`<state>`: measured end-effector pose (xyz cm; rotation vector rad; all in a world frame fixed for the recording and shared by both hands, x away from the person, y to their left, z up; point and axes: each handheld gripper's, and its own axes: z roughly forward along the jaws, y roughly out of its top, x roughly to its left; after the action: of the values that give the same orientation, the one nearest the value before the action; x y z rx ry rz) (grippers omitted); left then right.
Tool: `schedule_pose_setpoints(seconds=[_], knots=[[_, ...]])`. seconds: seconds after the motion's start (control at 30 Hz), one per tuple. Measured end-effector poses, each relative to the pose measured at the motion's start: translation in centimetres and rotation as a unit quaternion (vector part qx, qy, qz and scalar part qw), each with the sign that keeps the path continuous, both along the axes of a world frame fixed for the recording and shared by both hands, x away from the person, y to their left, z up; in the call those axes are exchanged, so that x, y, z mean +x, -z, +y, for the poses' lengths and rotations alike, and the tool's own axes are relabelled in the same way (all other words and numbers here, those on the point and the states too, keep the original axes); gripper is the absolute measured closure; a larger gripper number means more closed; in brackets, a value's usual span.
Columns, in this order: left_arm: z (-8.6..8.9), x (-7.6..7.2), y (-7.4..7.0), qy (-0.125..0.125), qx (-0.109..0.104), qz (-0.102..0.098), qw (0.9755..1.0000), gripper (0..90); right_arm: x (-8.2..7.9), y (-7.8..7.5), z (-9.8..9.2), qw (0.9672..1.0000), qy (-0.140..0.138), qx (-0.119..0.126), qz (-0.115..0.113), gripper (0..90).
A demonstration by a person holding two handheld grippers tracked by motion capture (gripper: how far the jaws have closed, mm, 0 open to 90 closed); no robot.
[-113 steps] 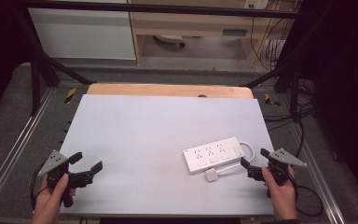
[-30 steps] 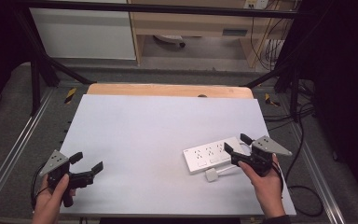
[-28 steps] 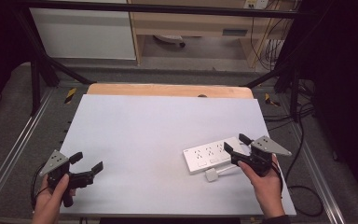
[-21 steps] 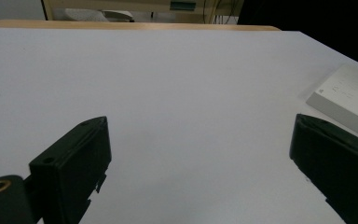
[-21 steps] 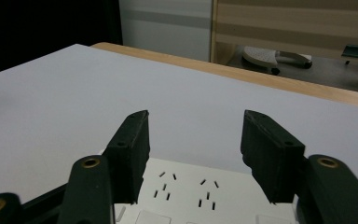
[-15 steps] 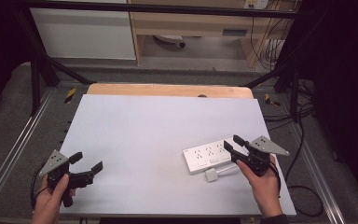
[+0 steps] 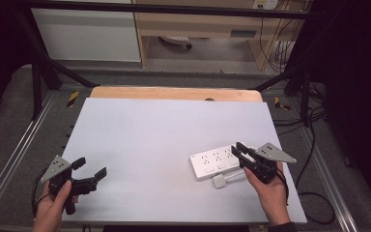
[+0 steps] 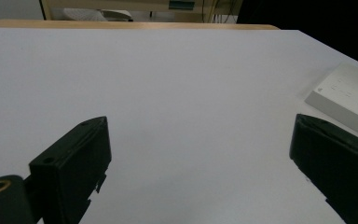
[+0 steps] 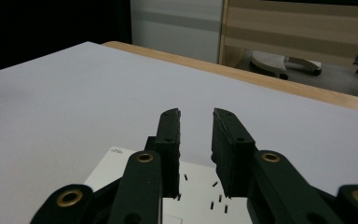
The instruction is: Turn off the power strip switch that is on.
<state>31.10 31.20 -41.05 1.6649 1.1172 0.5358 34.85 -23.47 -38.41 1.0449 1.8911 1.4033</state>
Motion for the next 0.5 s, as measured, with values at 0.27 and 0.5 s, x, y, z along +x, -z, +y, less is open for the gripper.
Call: schedule_pose_setpoints(seconds=[0.27,0.5], knots=[[0.0,0.01,0.01,-0.001,-0.001,0.0,1.0,5.2,-0.16,0.44,0.7,0.9999,-0.012,-0.009,-0.004,81.6],[-0.01,0.02,0.02,0.0,0.0,0.001,1.0,5.1,-0.14,0.96,0.94,0.9998,-0.016,-0.009,0.001,86.8]])
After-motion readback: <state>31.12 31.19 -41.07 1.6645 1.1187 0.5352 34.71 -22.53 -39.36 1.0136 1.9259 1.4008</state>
